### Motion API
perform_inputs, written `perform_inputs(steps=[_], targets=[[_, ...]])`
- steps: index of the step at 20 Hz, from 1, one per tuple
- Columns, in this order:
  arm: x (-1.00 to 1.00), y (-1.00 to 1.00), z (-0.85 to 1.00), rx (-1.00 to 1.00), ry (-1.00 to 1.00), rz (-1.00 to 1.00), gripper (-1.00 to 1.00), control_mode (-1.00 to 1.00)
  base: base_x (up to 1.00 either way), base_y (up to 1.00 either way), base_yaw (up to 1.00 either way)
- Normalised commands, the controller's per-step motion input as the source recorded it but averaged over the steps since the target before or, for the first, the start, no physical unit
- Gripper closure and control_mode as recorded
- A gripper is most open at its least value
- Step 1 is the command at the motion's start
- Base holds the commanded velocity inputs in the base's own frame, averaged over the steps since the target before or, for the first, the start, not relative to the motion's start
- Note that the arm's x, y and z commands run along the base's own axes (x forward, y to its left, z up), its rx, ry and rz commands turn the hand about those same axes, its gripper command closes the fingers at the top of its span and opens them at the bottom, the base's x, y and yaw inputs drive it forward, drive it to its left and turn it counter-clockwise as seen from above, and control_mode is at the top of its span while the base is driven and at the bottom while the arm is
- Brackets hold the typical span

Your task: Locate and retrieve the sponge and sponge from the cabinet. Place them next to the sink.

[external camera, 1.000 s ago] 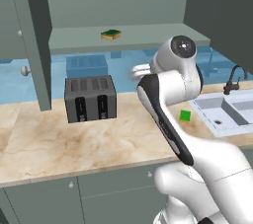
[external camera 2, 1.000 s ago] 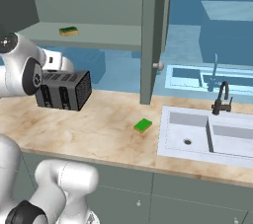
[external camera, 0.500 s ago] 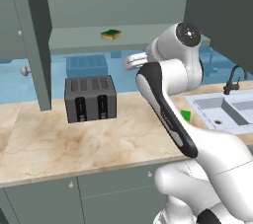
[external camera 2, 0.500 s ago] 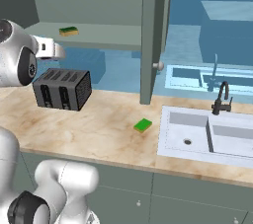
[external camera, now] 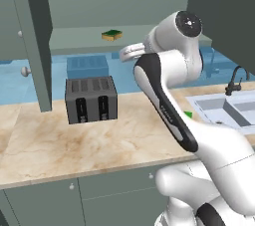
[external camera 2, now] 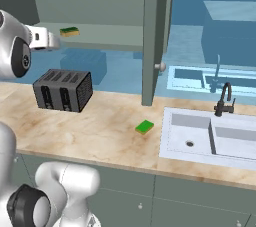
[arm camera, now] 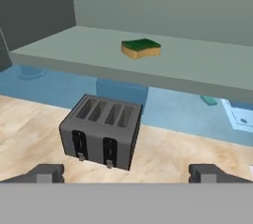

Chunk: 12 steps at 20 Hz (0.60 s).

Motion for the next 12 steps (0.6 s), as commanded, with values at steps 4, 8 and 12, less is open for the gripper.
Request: perform_inputs(steps=[4, 8, 12], targets=[[0.0, 0.0, 0.36, 0.0, -0.01, -0.07, -1.0, -1.0, 0.0, 0.0, 0.0], [0.04, 0.0, 0.25, 0.0, -0.01, -0.05, -1.0, -1.0, 0.0, 0.0, 0.0], [0.2, 0.03, 0.05, 0.0, -0.01, 0.0, -1.0, -1.0, 0.0, 0.0, 0.0]])
